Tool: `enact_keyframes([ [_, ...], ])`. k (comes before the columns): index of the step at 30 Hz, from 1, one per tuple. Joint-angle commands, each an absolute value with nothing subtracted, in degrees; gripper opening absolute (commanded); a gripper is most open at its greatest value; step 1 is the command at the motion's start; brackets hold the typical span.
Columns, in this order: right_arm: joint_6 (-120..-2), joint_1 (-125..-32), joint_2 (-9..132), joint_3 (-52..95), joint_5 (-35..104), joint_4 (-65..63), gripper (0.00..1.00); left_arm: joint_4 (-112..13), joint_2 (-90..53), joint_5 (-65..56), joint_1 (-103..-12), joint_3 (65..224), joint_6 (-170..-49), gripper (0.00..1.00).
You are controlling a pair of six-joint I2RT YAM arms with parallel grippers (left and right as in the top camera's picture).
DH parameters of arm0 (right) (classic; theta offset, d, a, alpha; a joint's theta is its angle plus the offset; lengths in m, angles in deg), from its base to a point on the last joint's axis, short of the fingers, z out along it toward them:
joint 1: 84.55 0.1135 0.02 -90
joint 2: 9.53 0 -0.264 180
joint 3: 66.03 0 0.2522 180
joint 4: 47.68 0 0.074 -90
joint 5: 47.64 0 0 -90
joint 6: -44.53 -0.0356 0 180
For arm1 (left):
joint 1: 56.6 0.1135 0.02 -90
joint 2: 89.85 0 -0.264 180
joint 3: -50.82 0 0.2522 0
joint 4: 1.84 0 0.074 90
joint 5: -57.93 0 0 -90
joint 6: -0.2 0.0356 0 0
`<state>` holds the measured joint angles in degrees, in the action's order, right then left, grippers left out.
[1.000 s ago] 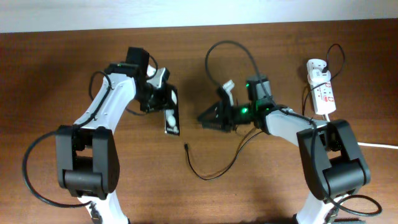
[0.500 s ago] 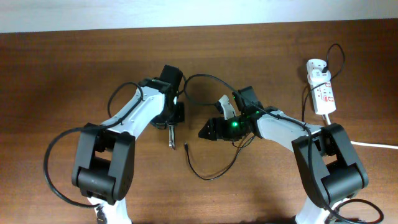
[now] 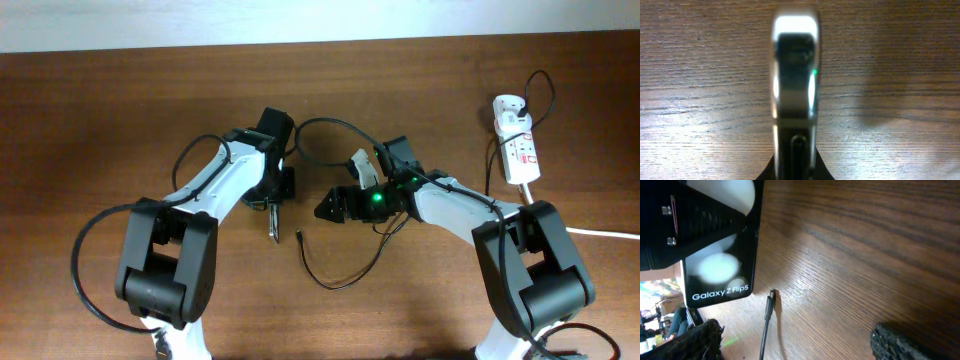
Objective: Plug charger to phone and switch on socket
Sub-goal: 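Grasp the black USB-C cable plug with the right gripper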
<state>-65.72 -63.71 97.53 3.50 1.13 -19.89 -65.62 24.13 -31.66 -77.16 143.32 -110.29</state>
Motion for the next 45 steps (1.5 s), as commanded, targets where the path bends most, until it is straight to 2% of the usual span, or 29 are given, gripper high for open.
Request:
enact_keyframes([
  [1,-64.78,-63.85,99.80,1.99,8.54,-20.05,0.99,-65.75,23.69,-31.27,-76.81,142.76,-110.11,0.00],
  [2,-64.78,-64.22,99.50,2.45,7.69,-19.94,0.93,-65.93,23.56,-28.84,-75.98,143.26,-110.03,0.00],
  [3,-64.74,-64.89,98.58,3.87,5.57,-18.93,0.69,-65.91,23.14,-22.15,-73.83,144.33,-108.87,0.00],
  [5,-62.36,-64.81,95.35,7.30,5.39,-12.11,0.55,-65.71,22.73,-9.15,-69.48,145.66,-105.13,0.00],
  [6,-61.77,-63.06,93.51,8.87,6.92,-7.85,0.50,-65.53,22.73,0.34,-65.59,145.82,-101.19,0.00],
  [7,-61.83,-61.18,92.77,9.29,9.33,-6.06,0.49,-65.53,22.73,3.68,-63.23,145.79,-99.23,0.00],
  [10,-65.04,-50.75,92.85,9.29,23.64,-3.06,0.49,-64.66,22.73,6.78,-56.39,145.68,-94.83,0.00],
  [14,-72.37,-39.93,92.85,9.29,41.04,-5.03,0.51,-59.83,22.75,5.84,-53.18,143.54,-93.30,0.00],
  [18,-74.53,-35.30,95.48,9.29,43.31,-8.38,0.50,-56.38,22.75,7.81,-53.22,142.38,-96.08,0.00],
  [19,-74.53,-34.86,96.42,9.29,43.29,-8.75,0.50,-56.46,22.75,7.79,-53.22,142.38,-96.17,0.00],
  [22,-74.53,-34.82,98.01,9.31,43.34,-8.62,0.33,-57.67,22.75,7.81,-53.22,142.38,-96.19,0.00],
  [23,-74.53,-35.10,97.99,9.31,44.80,-8.31,0.31,-57.64,22.75,7.81,-53.22,142.38,-96.19,0.00],
  [27,-76.17,-39.91,97.97,10.91,47.55,-3.74,0.30,-57.62,22.75,7.79,-53.22,142.38,-96.63,0.00],
  [30,-76.45,-42.16,97.99,11.04,44.56,-4.33,0.39,-57.62,22.75,7.81,-53.22,142.38,-96.63,0.00],
  [32,-78.66,-41.42,97.99,11.02,46.18,-4.44,0.39,-57.64,22.75,7.81,-53.22,142.38,-96.63,0.00],
  [34,-81.61,-41.35,97.99,11.02,48.73,-4.44,0.36,-57.64,22.75,7.81,-53.22,142.38,-96.63,0.00],
  [36,-85.09,-41.29,98.01,11.02,48.89,-4.49,0.27,-57.67,22.75,7.81,-53.22,142.38,-96.63,0.00],
  [45,-86.46,-41.29,99.17,10.99,50.13,-6.69,0.25,-57.67,22.75,7.83,-53.22,142.38,-96.63,0.00],
])
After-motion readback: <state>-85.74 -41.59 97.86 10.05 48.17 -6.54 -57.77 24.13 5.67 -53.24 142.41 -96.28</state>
